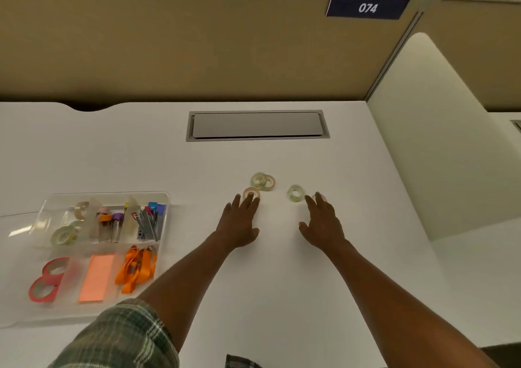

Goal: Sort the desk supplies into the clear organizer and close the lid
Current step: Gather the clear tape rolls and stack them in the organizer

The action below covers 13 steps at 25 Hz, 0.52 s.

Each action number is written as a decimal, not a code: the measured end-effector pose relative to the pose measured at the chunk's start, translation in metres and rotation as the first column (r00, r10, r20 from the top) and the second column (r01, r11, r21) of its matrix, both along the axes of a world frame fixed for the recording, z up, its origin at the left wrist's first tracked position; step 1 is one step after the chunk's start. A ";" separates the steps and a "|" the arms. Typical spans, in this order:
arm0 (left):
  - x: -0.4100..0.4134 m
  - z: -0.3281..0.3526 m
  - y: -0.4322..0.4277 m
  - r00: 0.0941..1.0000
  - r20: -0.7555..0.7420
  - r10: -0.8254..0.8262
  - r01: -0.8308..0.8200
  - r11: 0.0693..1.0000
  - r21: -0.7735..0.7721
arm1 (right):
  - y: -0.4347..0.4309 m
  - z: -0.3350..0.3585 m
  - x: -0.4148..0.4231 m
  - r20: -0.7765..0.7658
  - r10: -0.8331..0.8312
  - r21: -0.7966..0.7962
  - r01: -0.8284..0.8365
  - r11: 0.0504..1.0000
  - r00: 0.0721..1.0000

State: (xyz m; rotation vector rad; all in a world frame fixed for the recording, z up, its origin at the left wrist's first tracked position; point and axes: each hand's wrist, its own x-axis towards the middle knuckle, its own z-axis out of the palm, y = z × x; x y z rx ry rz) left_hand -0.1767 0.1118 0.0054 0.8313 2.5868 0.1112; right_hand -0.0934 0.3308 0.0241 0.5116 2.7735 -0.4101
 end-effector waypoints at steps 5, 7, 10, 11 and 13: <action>0.005 -0.012 0.012 0.997 -0.060 0.056 -0.057 0.998 -0.010 | 0.025 -0.009 0.002 0.073 0.029 -0.010 -0.029 1.000 0.997; 0.009 -0.011 0.012 0.991 -0.117 0.067 -0.067 0.998 0.001 | 0.027 -0.011 0.003 0.043 -0.003 -0.013 0.004 1.000 0.999; 0.016 -0.009 0.009 0.981 -0.181 0.067 -0.070 0.997 -0.015 | 0.025 -0.014 0.006 0.045 0.028 0.081 -0.032 0.996 0.999; 0.017 -0.008 0.008 0.982 -0.176 0.074 -0.077 0.997 -0.007 | 0.024 -0.016 0.007 0.034 0.031 0.101 -0.035 0.994 0.999; 0.017 -0.006 0.004 0.985 -0.155 0.074 -0.075 0.997 0.001 | 0.018 -0.017 0.009 0.004 0.005 0.088 -0.006 0.996 1.000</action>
